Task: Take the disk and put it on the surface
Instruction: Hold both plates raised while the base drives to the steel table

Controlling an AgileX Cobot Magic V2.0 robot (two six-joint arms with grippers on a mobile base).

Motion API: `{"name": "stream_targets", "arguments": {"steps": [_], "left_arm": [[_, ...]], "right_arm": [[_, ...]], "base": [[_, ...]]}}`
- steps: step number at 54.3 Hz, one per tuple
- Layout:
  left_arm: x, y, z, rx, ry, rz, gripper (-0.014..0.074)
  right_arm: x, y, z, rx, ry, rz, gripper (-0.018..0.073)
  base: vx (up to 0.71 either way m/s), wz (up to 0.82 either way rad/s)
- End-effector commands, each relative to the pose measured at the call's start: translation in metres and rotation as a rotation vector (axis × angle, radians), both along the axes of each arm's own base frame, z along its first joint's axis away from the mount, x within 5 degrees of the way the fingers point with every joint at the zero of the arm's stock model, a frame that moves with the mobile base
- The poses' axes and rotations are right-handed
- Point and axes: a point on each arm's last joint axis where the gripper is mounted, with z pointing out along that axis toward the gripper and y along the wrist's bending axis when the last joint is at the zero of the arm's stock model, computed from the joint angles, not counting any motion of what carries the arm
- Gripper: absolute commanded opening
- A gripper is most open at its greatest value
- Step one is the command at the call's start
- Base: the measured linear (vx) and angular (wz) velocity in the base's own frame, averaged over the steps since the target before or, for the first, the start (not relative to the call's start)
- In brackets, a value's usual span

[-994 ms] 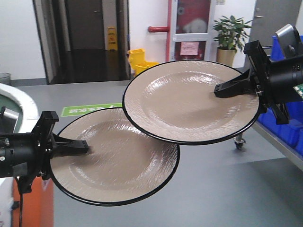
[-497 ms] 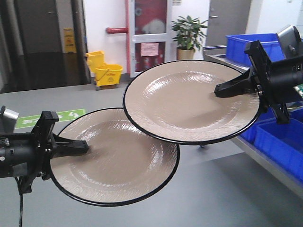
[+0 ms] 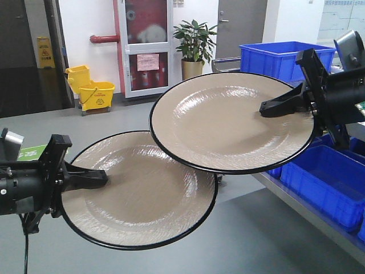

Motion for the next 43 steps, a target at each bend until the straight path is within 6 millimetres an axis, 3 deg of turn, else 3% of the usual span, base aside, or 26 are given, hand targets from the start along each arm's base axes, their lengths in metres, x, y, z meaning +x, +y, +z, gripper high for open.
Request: {"name": "stream_targets", "arguments": {"steps": [1, 43], "left_arm": [[-0.0084, -0.0025, 0.0296, -0.127, -0.058, 0.014, -0.0001], [-0.0084, -0.0025, 0.0296, -0.127, -0.058, 0.014, -0.0001]], "right_arm": [[-0.0148, 0.0025, 0.0365, 0.123, -0.116, -0.025, -0.0005], [-0.0148, 0.0025, 0.0365, 0.123, -0.116, -0.025, -0.0005]], "base": [[0.30, -0.05], [0.40, 0.11]]}}
